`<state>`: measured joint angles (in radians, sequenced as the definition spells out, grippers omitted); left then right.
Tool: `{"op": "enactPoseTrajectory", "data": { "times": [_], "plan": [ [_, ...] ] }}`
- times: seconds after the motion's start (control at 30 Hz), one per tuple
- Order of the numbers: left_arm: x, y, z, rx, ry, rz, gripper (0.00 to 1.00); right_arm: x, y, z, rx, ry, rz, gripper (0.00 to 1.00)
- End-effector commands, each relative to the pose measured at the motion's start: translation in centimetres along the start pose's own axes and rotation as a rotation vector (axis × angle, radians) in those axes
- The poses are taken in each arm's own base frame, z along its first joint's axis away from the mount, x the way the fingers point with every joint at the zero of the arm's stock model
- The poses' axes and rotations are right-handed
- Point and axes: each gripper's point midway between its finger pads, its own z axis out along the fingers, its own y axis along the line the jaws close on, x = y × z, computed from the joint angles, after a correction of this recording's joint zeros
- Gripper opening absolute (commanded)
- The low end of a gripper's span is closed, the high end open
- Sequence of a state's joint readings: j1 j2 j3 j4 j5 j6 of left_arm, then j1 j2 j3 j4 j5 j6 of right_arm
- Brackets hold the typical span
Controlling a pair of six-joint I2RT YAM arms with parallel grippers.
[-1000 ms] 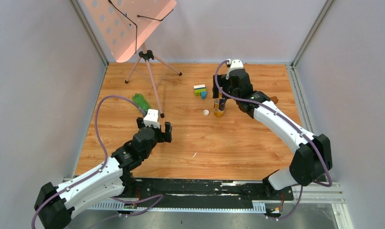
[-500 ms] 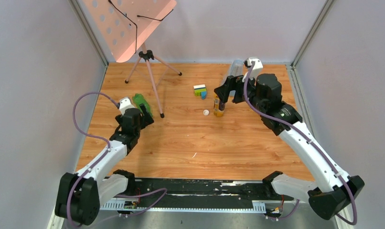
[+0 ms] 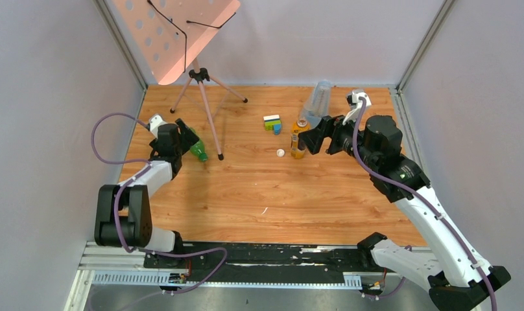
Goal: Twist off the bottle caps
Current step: Pick up the plastic bottle at the center of the board.
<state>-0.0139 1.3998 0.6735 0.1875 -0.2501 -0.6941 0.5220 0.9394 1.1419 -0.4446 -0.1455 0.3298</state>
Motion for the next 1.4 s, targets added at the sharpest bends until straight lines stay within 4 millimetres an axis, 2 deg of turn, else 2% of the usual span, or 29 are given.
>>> {"op": "enactPoseTrajectory", "data": {
  "times": [0.0,0.03,0.2,0.23,0.27,0.3,0.4,0.5,0.53,0.6,0.7,0.73,0.77,0.8,0.83,0.87,0.93,0.97,1.0,1.03,1.07,1.1,1.13,1.17,1.2,1.23,1.27,1.3,1.37],
  "plan": [
    [-2.6,-1.2,2.2,0.063,-0.066,-0.105,1.00,1.3,0.7,-0.1,-0.041,0.047,0.041,0.85],
    [-2.9,-1.5,2.4,0.077,-0.083,-0.107,1.00,1.5,0.7,-0.1,-0.045,0.055,0.045,0.85],
    [-2.3,-1.6,4.6,0.085,-0.053,-0.100,0.99,2.2,0.6,0.0,-0.044,0.074,0.051,0.85],
    [-1.6,-1.4,5.1,0.081,-0.030,-0.086,0.99,2.2,0.6,0.0,-0.042,0.076,0.052,0.85],
    [-1.7,-1.9,5.4,0.098,-0.019,-0.081,0.99,2.3,0.6,0.0,-0.043,0.078,0.052,0.85],
    [-0.8,-1.6,5.9,0.085,0.013,-0.068,0.99,2.3,0.6,0.0,-0.043,0.080,0.052,0.85],
    [-0.1,-1.3,6.5,0.081,0.030,-0.059,0.97,2.5,0.6,0.0,-0.042,0.087,0.054,0.85],
    [0.7,-1.1,6.7,0.088,0.042,-0.069,0.85,2.7,0.6,-0.1,-0.049,0.097,0.055,0.85],
    [1.3,-0.9,6.5,0.092,0.057,-0.079,0.76,2.9,0.7,0.0,-0.054,0.104,0.056,0.85],
    [1.7,-1.3,5.8,0.130,0.074,-0.097,0.64,3.1,1.0,-0.1,-0.070,0.116,0.058,0.85],
    [1.9,-1.3,4.2,0.158,0.070,-0.125,0.56,3.5,1.5,-0.3,-0.099,0.131,0.065,0.85],
    [2.8,-0.6,3.7,0.149,0.084,-0.125,0.54,3.6,1.7,-0.3,-0.109,0.134,0.067,0.85],
    [2.2,-0.8,3.0,0.157,0.065,-0.127,0.53,3.8,1.8,-0.4,-0.119,0.142,0.069,0.85],
    [3.0,0.0,2.4,0.141,0.082,-0.127,0.53,3.9,2.0,-0.4,-0.131,0.147,0.073,0.85],
    [2.3,-0.4,1.5,0.159,0.061,-0.130,0.52,4.1,2.2,-0.5,-0.146,0.153,0.076,0.85],
    [3.1,0.3,0.9,0.149,0.077,-0.135,0.52,4.3,2.6,-0.5,-0.168,0.163,0.079,0.85],
    [2.2,-0.1,-1.3,0.191,0.041,-0.159,0.51,4.9,3.1,-0.7,-0.206,0.181,0.091,0.85],
    [3.1,0.3,-2.1,0.200,0.055,-0.164,0.50,5.1,3.4,-0.7,-0.223,0.188,0.098,0.85],
    [2.2,-0.4,-3.3,0.236,0.032,-0.183,0.49,5.3,3.7,-0.8,-0.239,0.190,0.103,0.85],
    [2.9,-0.4,-4.2,0.257,0.052,-0.198,0.49,5.6,4.0,-0.9,-0.260,0.200,0.112,0.85],
    [2.2,-1.2,-5.6,0.306,0.038,-0.207,0.49,5.7,4.2,-0.9,-0.271,0.195,0.115,0.85],
    [2.6,-1.2,-6.4,0.321,0.054,-0.239,0.49,5.6,4.2,-0.9,-0.269,0.183,0.123,0.85],
    [2.0,-2.4,-8.3,0.392,0.050,-0.249,0.49,5.5,4.3,-1.0,-0.272,0.168,0.131,0.84],
    [2.4,-2.5,-9.2,0.408,0.072,-0.268,0.48,5.5,4.6,-1.2,-0.291,0.158,0.133,0.84],
    [1.7,-3.6,-11.2,0.466,0.047,-0.264,0.47,5.4,5.1,-1.4,-0.320,0.146,0.131,0.84],
    [2.1,-3.4,-11.9,0.452,0.066,-0.270,0.47,5.8,5.4,-1.5,-0.345,0.148,0.134,0.84],
    [1.6,-4.7,-13.9,0.516,0.042,-0.259,0.47,5.9,5.8,-1.6,-0.370,0.147,0.135,0.84],
    [2.0,-4.7,-14.6,0.513,0.064,-0.273,0.47,6.1,6.3,-1.6,-0.395,0.155,0.137,0.84],
    [1.3,-5.6,-17.2,0.588,0.039,-0.322,0.48,6.8,7.1,-1.3,-0.422,0.185,0.144,0.84]
  ]
}}
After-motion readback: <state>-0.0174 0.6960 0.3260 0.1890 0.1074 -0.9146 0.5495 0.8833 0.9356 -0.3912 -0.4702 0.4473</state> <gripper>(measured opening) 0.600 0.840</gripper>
